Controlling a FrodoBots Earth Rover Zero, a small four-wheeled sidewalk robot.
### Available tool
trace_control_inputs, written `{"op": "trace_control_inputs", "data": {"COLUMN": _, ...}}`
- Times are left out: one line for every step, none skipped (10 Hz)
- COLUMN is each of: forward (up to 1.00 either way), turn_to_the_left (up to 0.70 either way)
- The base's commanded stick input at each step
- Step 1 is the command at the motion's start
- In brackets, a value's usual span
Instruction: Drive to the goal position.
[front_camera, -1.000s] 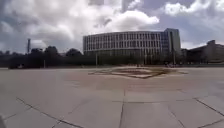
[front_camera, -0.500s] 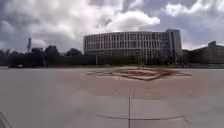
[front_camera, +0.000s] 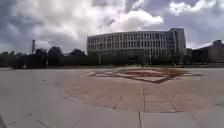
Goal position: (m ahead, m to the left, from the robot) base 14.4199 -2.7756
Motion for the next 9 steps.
{"op": "trace_control_inputs", "data": {"forward": 1.00, "turn_to_the_left": 0.16}}
{"op": "trace_control_inputs", "data": {"forward": 1.00, "turn_to_the_left": 0.32}}
{"op": "trace_control_inputs", "data": {"forward": 1.00, "turn_to_the_left": 0.05}}
{"op": "trace_control_inputs", "data": {"forward": 1.00, "turn_to_the_left": 0.00}}
{"op": "trace_control_inputs", "data": {"forward": 1.00, "turn_to_the_left": 0.00}}
{"op": "trace_control_inputs", "data": {"forward": 1.00, "turn_to_the_left": 0.00}}
{"op": "trace_control_inputs", "data": {"forward": 1.00, "turn_to_the_left": -0.03}}
{"op": "trace_control_inputs", "data": {"forward": 1.00, "turn_to_the_left": -0.26}}
{"op": "trace_control_inputs", "data": {"forward": 1.00, "turn_to_the_left": 0.00}}
